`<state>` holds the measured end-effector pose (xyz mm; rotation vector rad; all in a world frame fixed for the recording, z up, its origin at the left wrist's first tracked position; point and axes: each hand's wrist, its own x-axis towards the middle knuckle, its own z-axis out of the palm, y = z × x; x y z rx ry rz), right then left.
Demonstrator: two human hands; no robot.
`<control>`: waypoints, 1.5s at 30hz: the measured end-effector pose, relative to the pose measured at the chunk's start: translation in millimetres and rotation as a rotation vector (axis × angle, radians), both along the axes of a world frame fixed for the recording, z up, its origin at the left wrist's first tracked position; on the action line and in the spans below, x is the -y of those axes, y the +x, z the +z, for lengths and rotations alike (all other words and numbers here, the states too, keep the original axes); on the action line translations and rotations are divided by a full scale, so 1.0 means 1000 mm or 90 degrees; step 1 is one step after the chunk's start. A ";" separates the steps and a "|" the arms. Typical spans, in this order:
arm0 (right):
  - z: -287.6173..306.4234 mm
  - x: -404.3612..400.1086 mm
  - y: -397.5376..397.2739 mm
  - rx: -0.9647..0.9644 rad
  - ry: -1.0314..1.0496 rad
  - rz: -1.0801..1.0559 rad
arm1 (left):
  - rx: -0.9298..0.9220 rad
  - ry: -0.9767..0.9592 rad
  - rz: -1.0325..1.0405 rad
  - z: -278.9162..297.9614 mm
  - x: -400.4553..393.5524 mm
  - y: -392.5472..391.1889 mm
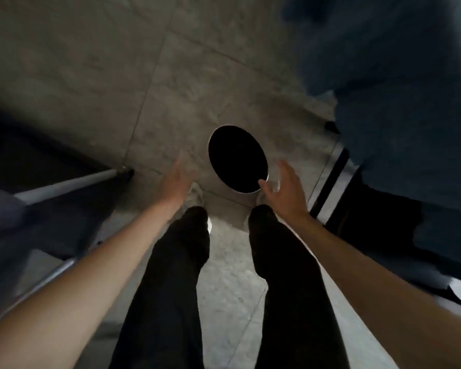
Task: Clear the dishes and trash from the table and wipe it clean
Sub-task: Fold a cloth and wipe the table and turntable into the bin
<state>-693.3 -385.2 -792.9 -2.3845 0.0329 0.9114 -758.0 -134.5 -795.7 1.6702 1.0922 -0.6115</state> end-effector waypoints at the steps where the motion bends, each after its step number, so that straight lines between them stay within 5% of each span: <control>1: -0.028 0.001 0.002 -0.019 -0.006 -0.021 | -0.026 -0.019 0.015 -0.030 0.005 -0.004; 10: -0.216 0.012 0.005 -0.148 -0.030 -0.211 | 0.022 -0.160 0.209 -0.214 0.063 -0.011; 19: -0.237 0.016 -0.008 -0.144 0.115 -0.288 | 0.089 -0.193 0.401 -0.229 0.075 -0.011; 26: -0.147 0.010 -0.016 -0.204 0.184 -0.357 | 0.089 -0.213 0.446 -0.139 0.066 -0.018; 39: 0.134 0.018 -0.027 -0.273 0.222 -0.450 | 0.010 -0.108 0.341 0.137 0.074 0.008; 45: 0.220 0.047 -0.018 -0.259 0.266 -0.458 | 0.038 -0.069 0.281 0.232 0.103 0.027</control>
